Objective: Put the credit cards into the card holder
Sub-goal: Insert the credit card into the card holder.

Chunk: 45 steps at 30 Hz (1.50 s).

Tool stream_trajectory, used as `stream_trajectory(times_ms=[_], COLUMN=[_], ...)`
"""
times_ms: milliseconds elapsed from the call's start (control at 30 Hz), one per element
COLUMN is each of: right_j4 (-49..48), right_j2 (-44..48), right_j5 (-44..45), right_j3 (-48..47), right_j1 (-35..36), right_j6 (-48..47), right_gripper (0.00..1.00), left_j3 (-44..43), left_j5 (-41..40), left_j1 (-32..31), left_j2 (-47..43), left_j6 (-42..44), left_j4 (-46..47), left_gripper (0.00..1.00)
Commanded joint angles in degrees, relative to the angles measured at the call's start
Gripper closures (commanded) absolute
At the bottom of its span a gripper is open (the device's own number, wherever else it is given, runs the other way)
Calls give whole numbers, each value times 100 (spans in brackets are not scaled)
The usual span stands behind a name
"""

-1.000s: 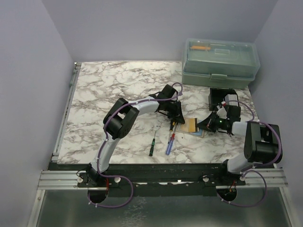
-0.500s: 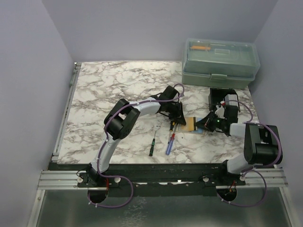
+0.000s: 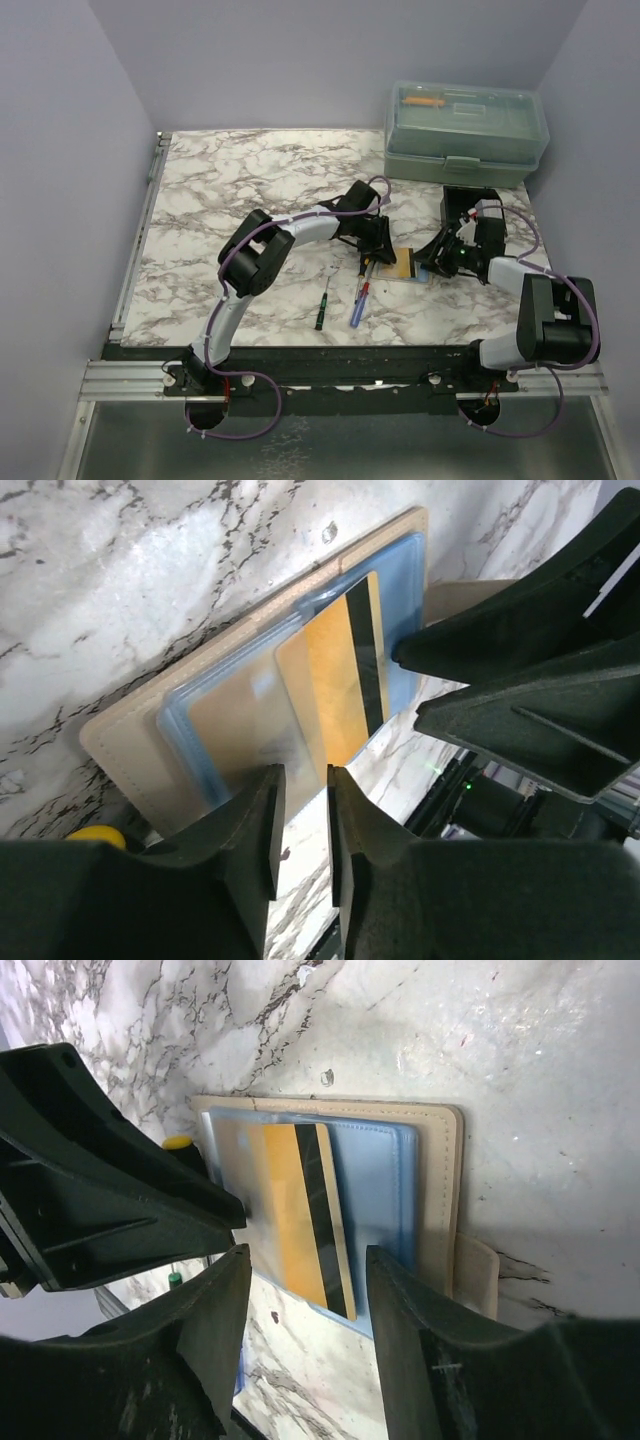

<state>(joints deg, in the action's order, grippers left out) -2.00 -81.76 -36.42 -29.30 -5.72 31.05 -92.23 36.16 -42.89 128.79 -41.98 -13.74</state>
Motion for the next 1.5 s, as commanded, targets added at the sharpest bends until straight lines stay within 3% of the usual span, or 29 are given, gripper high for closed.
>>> stream_trajectory(times_ms=[0, 233, 500, 733, 833, 1000, 1133, 1200, 1300, 1467], right_j4=[391, 88, -73, -625, -796, 155, 494, 531, 550, 533], right_j2=[-214, -466, -596, -857, -791, -499, -357, -373, -427, -442], right_j5=[255, 52, -203, -239, -64, 536, 650, 659, 652, 509], right_j3=[-70, -32, -73, -127, -20, -327, -394, -401, -431, -517], right_j1=[-17, 18, 203, 858, 893, 877, 872, 871, 875, 878], right_j6=[-352, -317, -235, 404, 543, 117, -55, -124, -189, -267], right_gripper=[48, 63, 80, 92, 86, 66, 59, 58, 58, 62], left_j3=[197, 611, 667, 653, 661, 680, 715, 754, 817, 837], left_j5=[-396, -1045, -1036, -985, -950, -848, -788, -885, -1015, -1058], left_j1=[-35, -41, -71, -157, -158, -147, -119, -115, -98, -79], left_j2=[-216, -398, -185, -89, -143, -368, -727, -914, -1000, -737], left_j6=[163, 191, 105, 73, 80, 133, 124, 168, 234, 245], left_j4=[-226, -226, -215, -191, -183, -191, -191, -198, -215, -261], left_gripper=[75, 90, 97, 99, 99, 97, 76, 71, 72, 86])
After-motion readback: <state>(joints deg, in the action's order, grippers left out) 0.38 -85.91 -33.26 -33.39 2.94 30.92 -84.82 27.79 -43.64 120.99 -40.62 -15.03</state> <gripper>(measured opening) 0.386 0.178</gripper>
